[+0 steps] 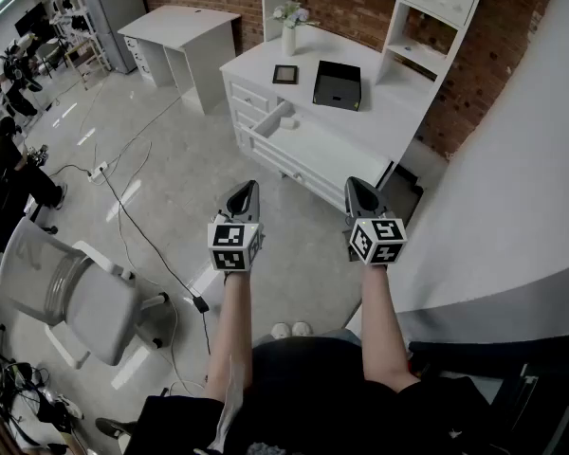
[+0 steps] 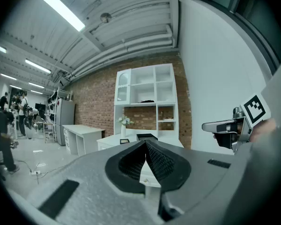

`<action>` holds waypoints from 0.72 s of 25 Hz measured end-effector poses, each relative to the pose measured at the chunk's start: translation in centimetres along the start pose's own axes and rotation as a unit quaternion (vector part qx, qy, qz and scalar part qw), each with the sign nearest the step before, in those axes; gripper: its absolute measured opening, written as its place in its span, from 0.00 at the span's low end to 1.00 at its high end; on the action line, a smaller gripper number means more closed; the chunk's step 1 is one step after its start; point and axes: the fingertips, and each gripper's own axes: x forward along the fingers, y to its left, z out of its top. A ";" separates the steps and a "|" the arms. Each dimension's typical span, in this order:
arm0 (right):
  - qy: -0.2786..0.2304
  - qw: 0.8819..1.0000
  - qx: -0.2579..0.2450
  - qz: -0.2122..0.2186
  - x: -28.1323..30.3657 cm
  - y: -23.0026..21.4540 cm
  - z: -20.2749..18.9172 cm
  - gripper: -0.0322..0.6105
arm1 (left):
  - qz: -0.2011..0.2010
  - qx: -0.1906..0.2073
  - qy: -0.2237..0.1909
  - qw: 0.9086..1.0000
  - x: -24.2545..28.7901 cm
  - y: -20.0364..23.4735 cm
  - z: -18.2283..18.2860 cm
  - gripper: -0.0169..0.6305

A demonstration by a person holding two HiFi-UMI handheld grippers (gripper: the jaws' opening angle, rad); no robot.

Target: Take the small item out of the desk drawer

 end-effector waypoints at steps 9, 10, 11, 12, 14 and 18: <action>-0.003 1.000 0.002 0.003 0.1 0.1 0.1 0.05 | -0.001 -0.002 0.005 1.000 0.2 -0.2 -0.4 0.04; -0.003 1.000 0.002 0.003 0.1 0.1 0.1 0.05 | -0.001 -0.002 0.006 1.000 0.2 -0.2 -0.5 0.04; -0.004 1.000 0.003 0.004 0.1 0.2 0.1 0.05 | -0.002 -0.003 0.007 1.000 0.2 -0.2 -0.6 0.04; -0.005 1.000 0.004 0.005 0.2 0.2 0.2 0.05 | -0.002 -0.003 0.008 1.000 0.2 -0.2 -0.6 0.04; -0.006 1.000 0.010 0.006 0.2 0.2 0.1 0.05 | -0.002 -0.003 0.009 1.000 0.3 -0.2 -0.8 0.04; -0.011 1.000 0.019 0.004 0.0 0.0 0.0 0.05 | -0.006 -0.006 0.017 1.000 0.4 -0.4 -1.5 0.04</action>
